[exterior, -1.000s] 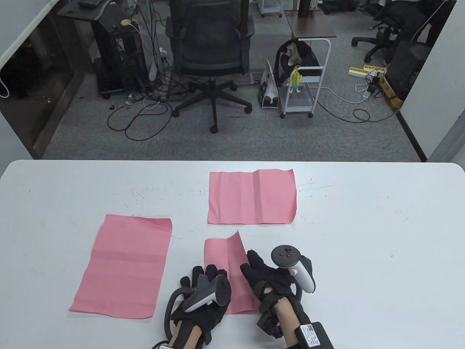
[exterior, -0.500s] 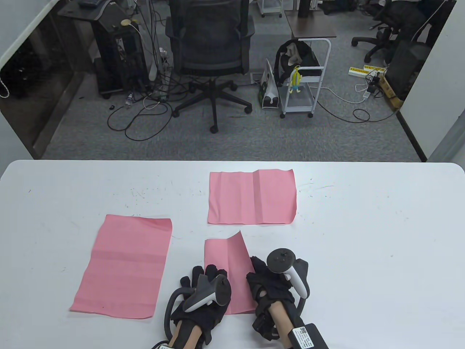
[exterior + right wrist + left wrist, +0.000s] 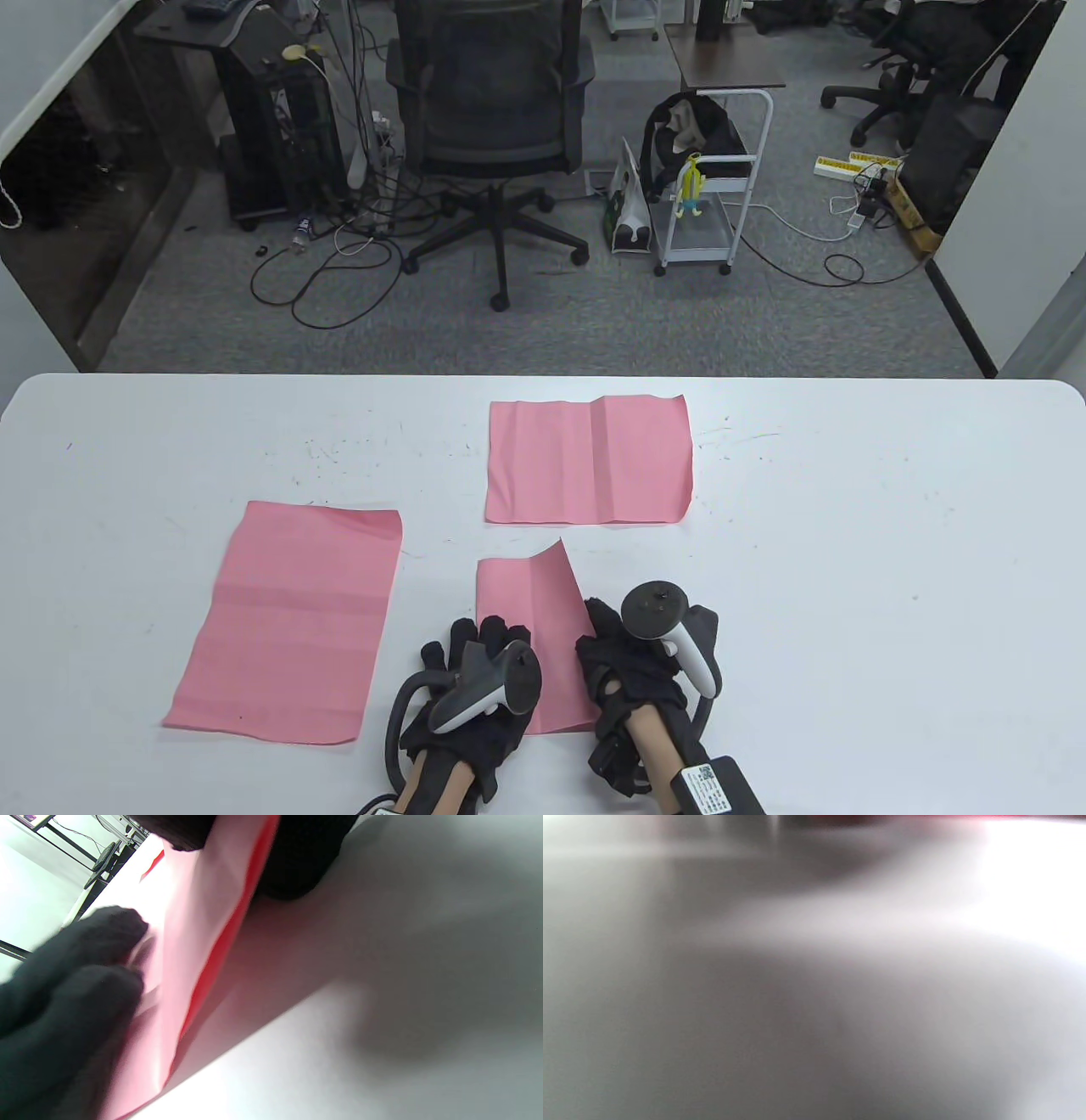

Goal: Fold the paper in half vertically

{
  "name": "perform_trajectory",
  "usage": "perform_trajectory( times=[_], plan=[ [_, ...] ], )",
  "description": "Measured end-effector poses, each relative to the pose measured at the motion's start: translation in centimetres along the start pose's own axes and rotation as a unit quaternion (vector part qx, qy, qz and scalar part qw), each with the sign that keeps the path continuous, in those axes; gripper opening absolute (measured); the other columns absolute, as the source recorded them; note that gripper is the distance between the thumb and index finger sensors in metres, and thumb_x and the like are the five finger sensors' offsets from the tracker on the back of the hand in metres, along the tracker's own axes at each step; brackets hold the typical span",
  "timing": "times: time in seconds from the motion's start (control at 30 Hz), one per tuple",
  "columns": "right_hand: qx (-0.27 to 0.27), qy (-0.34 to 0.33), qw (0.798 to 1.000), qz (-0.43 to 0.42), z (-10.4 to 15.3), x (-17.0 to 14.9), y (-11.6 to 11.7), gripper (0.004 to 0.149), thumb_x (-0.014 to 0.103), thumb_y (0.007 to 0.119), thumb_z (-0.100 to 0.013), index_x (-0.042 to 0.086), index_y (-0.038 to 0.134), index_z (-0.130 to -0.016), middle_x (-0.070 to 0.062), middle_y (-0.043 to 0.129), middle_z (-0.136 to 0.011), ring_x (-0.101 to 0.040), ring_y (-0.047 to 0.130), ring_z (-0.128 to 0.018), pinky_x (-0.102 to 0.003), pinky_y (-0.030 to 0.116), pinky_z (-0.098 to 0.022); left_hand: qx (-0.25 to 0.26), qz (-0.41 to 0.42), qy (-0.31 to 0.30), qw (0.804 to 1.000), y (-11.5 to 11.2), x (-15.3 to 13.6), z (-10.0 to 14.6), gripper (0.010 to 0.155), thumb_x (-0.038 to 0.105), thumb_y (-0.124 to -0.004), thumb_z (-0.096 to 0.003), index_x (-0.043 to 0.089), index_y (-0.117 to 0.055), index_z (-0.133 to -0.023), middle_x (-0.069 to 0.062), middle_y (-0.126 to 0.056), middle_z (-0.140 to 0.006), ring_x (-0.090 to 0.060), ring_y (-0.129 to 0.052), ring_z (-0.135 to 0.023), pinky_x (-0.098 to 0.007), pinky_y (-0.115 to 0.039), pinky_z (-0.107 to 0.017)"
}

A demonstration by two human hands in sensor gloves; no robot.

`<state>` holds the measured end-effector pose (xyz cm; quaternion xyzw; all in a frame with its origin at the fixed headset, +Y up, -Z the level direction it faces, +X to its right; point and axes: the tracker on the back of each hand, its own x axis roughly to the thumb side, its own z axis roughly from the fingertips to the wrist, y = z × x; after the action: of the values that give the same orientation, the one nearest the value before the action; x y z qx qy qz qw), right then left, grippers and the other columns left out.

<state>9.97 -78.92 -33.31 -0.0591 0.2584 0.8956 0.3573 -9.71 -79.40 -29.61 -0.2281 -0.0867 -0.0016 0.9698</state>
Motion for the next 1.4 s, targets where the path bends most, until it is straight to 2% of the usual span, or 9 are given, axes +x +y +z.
perform_trajectory(
  times=[0.23,0.37,0.57,0.7,0.8,0.93,1.07,1.23,1.4],
  plan=[
    [-0.003,-0.003,1.000,-0.001,0.0,-0.1,0.2,0.056,0.035,0.077,-0.049,0.026,0.056,-0.100,0.010,0.086,-0.085,-0.001,0.100,-0.051,-0.024,0.086,-0.037,0.164,-0.027,0.005,0.986,3.4,0.1,3.4,0.076,0.060,-0.042,-0.0562,0.029,-0.015,-0.120,-0.007,-0.017,-0.130,-0.045,-0.018,-0.119,-0.074,-0.028,-0.081],
    [-0.003,-0.005,1.000,-0.007,0.0,-0.2,0.2,0.056,0.035,0.077,-0.049,0.026,0.057,-0.100,0.010,0.086,-0.085,-0.001,0.100,-0.051,-0.023,0.086,-0.037,0.196,-0.017,-0.002,0.980,4.0,0.2,4.4,0.076,0.061,-0.043,-0.0559,0.029,-0.017,-0.120,-0.007,-0.022,-0.130,-0.046,-0.020,-0.119,-0.074,-0.029,-0.080],
    [0.008,-0.006,0.999,-0.032,-0.1,-0.6,0.1,0.056,0.035,0.076,-0.049,0.026,0.057,-0.100,0.009,0.087,-0.085,-0.002,0.100,-0.052,-0.023,0.085,-0.037,0.210,-0.024,0.003,0.977,4.2,0.3,4.7,0.076,0.061,-0.043,-0.0559,0.028,-0.020,-0.121,-0.008,-0.023,-0.130,-0.046,-0.021,-0.119,-0.074,-0.029,-0.080],
    [0.040,-0.014,0.994,-0.101,-0.2,-1.5,-0.6,0.054,0.034,0.077,-0.049,0.026,0.059,-0.099,0.007,0.088,-0.084,-0.006,0.102,-0.054,-0.027,0.086,-0.040,0.217,-0.024,0.004,0.976,4.1,0.3,4.7,0.075,0.060,-0.043,-0.0560,0.029,-0.020,-0.121,-0.008,-0.024,-0.130,-0.046,-0.022,-0.119,-0.075,-0.027,-0.079],
    [0.044,-0.026,0.991,-0.126,0.2,-1.8,-1.3,0.053,0.032,0.077,-0.048,0.025,0.061,-0.098,0.005,0.090,-0.083,-0.009,0.102,-0.054,-0.030,0.086,-0.041,0.214,-0.015,0.001,0.977,4.1,0.4,4.7,0.076,0.061,-0.043,-0.0560,0.028,-0.020,-0.121,-0.010,-0.025,-0.130,-0.048,-0.025,-0.118,-0.075,-0.030,-0.079],
    [0.023,-0.039,0.992,-0.119,1.8,-2.3,-3.7,0.053,0.031,0.077,-0.048,0.026,0.062,-0.098,0.004,0.090,-0.083,-0.011,0.102,-0.055,-0.032,0.086,-0.041,0.221,-0.014,-0.002,0.975,4.2,0.5,4.9,0.076,0.061,-0.042,-0.0560,0.028,-0.020,-0.121,-0.010,-0.025,-0.130,-0.049,-0.025,-0.118,-0.075,-0.029,-0.079],
    [-0.021,-0.041,0.992,-0.114,4.0,-3.4,-7.8,0.052,0.031,0.077,-0.048,0.026,0.062,-0.098,0.005,0.090,-0.083,-0.011,0.102,-0.055,-0.033,0.086,-0.042,0.220,-0.020,-0.004,0.975,4.0,0.7,4.9,0.076,0.061,-0.042,-0.0559,0.028,-0.020,-0.121,-0.010,-0.026,-0.130,-0.048,-0.025,-0.118,-0.075,-0.029,-0.079],
    [-0.077,-0.022,0.987,-0.143,6.3,-5.4,-12.4,0.050,0.032,0.079,-0.047,0.033,0.066,-0.095,0.007,0.090,-0.084,-0.013,0.101,-0.058,-0.034,0.085,-0.044,0.207,-0.032,0.000,0.978,3.7,0.9,4.5,0.075,0.060,-0.042,-0.0560,0.028,-0.021,-0.121,-0.010,-0.026,-0.130,-0.047,-0.024,-0.119,-0.075,-0.028,-0.079],
    [-0.120,0.009,0.982,-0.145,7.9,-8.0,-16.5,0.049,0.031,0.079,-0.047,0.032,0.067,-0.095,0.007,0.090,-0.084,-0.013,0.101,-0.058,-0.035,0.085,-0.045,0.208,-0.033,0.001,0.978,3.6,0.9,4.5,0.076,0.060,-0.042,-0.0560,0.028,-0.021,-0.121,-0.010,-0.026,-0.130,-0.047,-0.024,-0.118,-0.075,-0.028,-0.079]
  ],
)
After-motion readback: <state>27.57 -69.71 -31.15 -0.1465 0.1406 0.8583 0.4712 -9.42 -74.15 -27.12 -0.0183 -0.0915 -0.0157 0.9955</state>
